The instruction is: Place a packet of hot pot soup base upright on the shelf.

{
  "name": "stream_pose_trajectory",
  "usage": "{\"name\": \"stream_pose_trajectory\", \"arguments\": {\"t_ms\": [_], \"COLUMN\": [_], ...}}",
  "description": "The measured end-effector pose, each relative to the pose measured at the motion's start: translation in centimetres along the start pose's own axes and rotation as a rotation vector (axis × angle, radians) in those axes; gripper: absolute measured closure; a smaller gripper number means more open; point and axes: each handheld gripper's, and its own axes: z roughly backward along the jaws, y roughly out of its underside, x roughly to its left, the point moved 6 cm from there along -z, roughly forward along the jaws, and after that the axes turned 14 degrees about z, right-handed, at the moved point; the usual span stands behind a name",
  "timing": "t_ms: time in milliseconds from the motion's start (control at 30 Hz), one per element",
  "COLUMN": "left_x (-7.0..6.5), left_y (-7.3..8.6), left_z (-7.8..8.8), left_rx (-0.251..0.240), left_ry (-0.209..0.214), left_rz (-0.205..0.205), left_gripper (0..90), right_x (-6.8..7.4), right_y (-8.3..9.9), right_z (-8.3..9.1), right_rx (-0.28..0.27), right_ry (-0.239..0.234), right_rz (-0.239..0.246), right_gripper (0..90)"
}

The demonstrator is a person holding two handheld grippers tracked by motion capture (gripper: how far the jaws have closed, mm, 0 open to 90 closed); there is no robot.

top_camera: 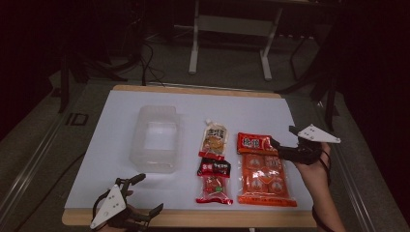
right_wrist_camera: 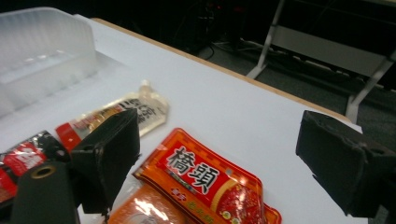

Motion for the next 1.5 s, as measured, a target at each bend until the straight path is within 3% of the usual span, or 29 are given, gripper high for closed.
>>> {"name": "stream_pose_trajectory", "arguments": {"t_ms": [433,767,1000,1233,1367,1500], "left_x": [0.0,0.0,-0.1,-0.1,-0.1,-0.2], "left_y": [0.1,0.2,0.3,0.4,0.5,0.5], "left_z": [-0.1,-0.2,-0.3,-0.3,-0.4,-0.5], "left_rx": [0.004,0.014,0.02,0.029,0.032,0.036], "left_ry": [-0.001,0.001,0.003,0.0,-0.002,0.0], "left_rz": [0.004,-0.001,-0.001,-0.008,-0.009,-0.012], "left_gripper": [0.1,0.0,0.1,0.1,0.1,0.1], "right_x": [-1.0,-2.0,-2.2,-2.1,-2.0,-1.9], "right_y": [4.0,7.7,10.0,11.8,12.2,12.6], "right_z": [-2.6,-4.8,-5.9,-6.6,-6.9,-7.2], "right_rx": [0.097,0.185,0.246,0.316,0.326,0.332], "right_ry": [-0.008,-0.007,-0.006,-0.006,-0.013,-0.016], "right_rz": [-0.033,-0.114,-0.136,-0.135,-0.146,-0.199], "right_gripper": [20.4,20.4,21.3,21.1,19.7,17.4]}}
